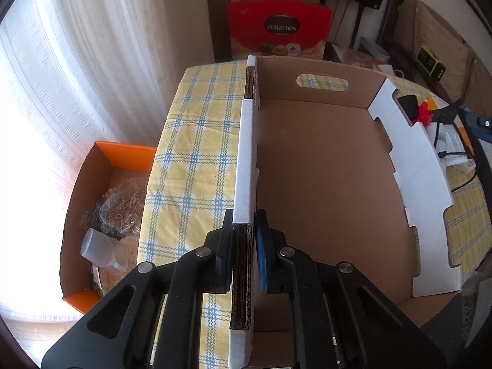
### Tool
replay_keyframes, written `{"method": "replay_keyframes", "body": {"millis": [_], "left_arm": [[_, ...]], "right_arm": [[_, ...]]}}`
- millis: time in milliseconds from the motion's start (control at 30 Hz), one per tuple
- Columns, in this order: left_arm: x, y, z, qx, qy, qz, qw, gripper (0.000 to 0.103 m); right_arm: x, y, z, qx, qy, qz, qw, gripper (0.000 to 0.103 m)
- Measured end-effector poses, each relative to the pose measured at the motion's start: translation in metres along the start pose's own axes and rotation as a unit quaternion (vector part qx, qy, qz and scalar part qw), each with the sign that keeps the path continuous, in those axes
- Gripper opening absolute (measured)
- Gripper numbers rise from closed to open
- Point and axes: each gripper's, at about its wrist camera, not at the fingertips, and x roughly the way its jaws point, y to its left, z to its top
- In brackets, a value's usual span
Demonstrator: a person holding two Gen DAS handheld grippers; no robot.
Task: Organize objects
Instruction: 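Clamp the box side wall with the left tool while the right tool approaches the red cable, then grasp the coiled red USB cable with the right tool while the left tool holds the box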
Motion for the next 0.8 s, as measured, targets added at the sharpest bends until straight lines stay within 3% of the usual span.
{"method": "replay_keyframes", "body": {"millis": [433,667,800], "left_arm": [[0.006,0.003,-0.005,-0.009,0.009,-0.013,0.9998,0.011],[0.008,0.003,-0.007,-0.012,0.014,-0.018,0.9997,0.011],[0.009,0.003,-0.007,-0.011,0.015,-0.018,0.9997,0.011]], "right_arm": [[0.06,0.041,0.021,0.0,0.041,0.016,0.999,0.034],[0.085,0.034,0.019,0.019,0.066,-0.016,0.998,0.027],[0.089,0.035,0.016,0.01,0.069,-0.058,0.996,0.027]]}}
